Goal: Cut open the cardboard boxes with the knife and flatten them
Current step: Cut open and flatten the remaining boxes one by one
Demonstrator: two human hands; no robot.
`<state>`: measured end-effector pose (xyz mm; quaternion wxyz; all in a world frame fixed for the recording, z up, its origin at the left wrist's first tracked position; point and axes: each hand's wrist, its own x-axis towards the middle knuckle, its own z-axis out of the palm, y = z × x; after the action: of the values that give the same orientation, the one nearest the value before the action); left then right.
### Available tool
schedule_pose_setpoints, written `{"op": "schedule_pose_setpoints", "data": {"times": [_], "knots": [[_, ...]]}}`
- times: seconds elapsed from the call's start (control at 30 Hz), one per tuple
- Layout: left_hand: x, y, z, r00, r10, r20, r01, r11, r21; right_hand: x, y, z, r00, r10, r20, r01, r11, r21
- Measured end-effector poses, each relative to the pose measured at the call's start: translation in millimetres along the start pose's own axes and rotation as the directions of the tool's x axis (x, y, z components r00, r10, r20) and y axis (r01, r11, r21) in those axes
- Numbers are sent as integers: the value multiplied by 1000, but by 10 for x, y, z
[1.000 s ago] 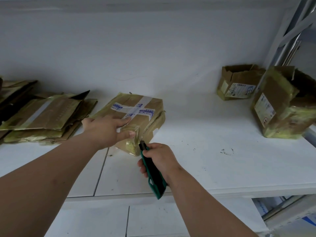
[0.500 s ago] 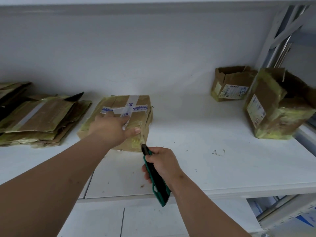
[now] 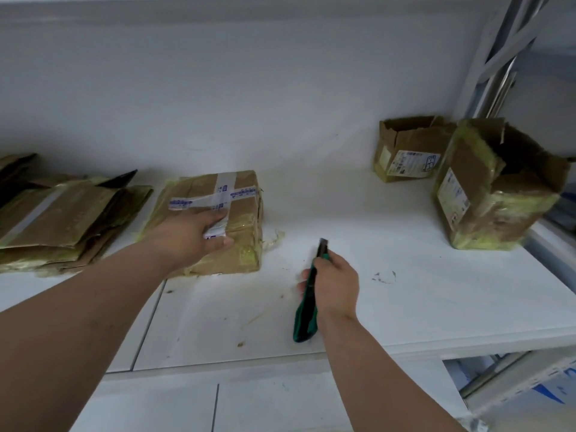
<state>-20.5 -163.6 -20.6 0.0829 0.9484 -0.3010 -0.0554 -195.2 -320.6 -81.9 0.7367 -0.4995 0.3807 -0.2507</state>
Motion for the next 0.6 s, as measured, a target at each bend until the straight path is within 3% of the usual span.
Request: {"op": "schedule_pose_setpoints", "data": {"times": [0.1, 0.17, 0.3, 0.6], "knots": [[41, 49, -19, 1000, -2, 19, 1, 999, 52, 32, -84, -65, 999, -46, -9, 46, 999, -27], [68, 100, -13, 1000, 1, 14, -2, 996, 85, -3, -85, -16, 986, -119, 121, 137, 979, -152], [116, 206, 10, 1000, 4, -21, -1, 990, 140, -76, -12, 121, 892, -239, 384, 389, 837, -384], [176, 141, 98, 999, -22, -47, 28, 992, 125, 87, 20, 256, 860, -285, 424, 458, 796, -395]]}}
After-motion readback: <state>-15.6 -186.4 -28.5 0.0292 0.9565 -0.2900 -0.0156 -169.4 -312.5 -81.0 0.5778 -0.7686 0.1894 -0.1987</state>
